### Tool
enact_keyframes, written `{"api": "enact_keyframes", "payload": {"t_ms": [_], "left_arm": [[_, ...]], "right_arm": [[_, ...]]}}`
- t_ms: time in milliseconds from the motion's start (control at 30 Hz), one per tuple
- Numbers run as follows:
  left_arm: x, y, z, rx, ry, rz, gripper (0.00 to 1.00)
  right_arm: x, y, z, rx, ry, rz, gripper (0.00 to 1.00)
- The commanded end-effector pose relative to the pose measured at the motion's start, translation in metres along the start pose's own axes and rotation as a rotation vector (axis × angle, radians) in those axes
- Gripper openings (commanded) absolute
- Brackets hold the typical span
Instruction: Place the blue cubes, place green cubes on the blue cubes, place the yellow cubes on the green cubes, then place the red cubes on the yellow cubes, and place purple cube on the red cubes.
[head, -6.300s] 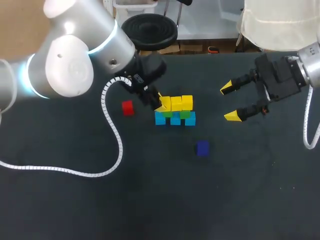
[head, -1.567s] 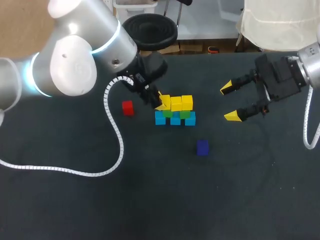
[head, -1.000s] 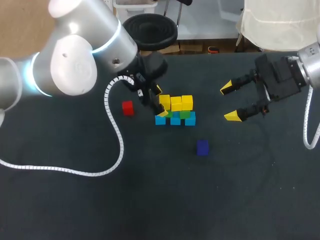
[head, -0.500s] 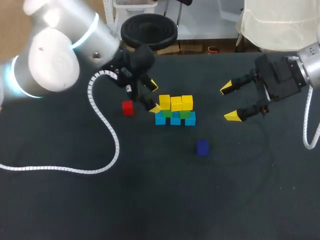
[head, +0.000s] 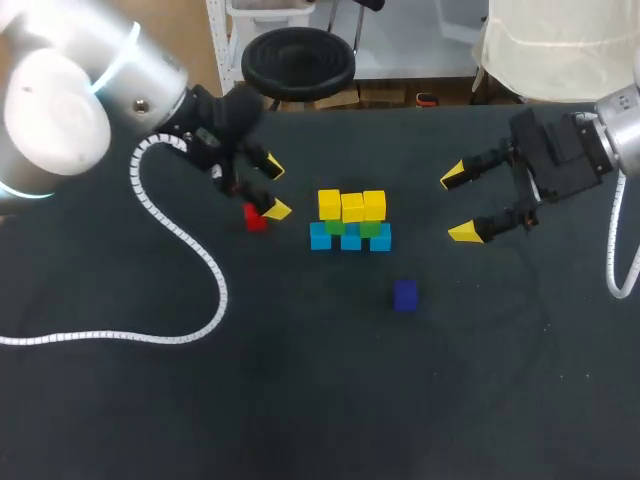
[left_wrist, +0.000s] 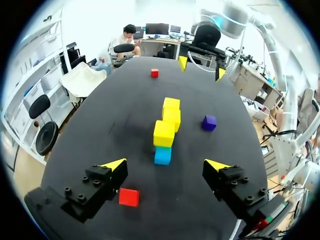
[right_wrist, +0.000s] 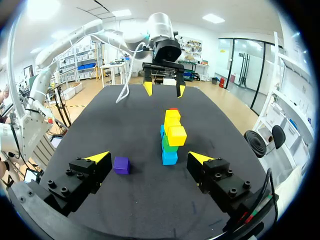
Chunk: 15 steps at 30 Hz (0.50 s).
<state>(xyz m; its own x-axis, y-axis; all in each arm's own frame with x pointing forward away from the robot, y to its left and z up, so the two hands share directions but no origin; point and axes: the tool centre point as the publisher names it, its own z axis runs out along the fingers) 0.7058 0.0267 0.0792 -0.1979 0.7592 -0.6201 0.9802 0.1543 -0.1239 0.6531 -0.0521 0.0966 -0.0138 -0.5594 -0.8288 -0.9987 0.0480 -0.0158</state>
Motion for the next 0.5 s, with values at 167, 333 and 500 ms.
{"api": "enact_keyframes", "payload": {"t_ms": [167, 333, 500], "left_arm": [[0.022, 0.005, -0.009, 0.001, 0.0, -0.018, 1.0], [0.041, 0.015, -0.012, -0.019, 0.023, -0.045, 1.0], [0.06, 0.026, -0.008, -0.023, 0.092, -0.112, 1.0]], "right_arm": [[0.0, 0.0, 0.0, 0.001, -0.001, -0.001, 1.0], [0.0, 0.0, 0.0, 0.001, -0.001, -0.001, 1.0], [0.0, 0.0, 0.0, 0.001, -0.001, -0.001, 1.0]]}}
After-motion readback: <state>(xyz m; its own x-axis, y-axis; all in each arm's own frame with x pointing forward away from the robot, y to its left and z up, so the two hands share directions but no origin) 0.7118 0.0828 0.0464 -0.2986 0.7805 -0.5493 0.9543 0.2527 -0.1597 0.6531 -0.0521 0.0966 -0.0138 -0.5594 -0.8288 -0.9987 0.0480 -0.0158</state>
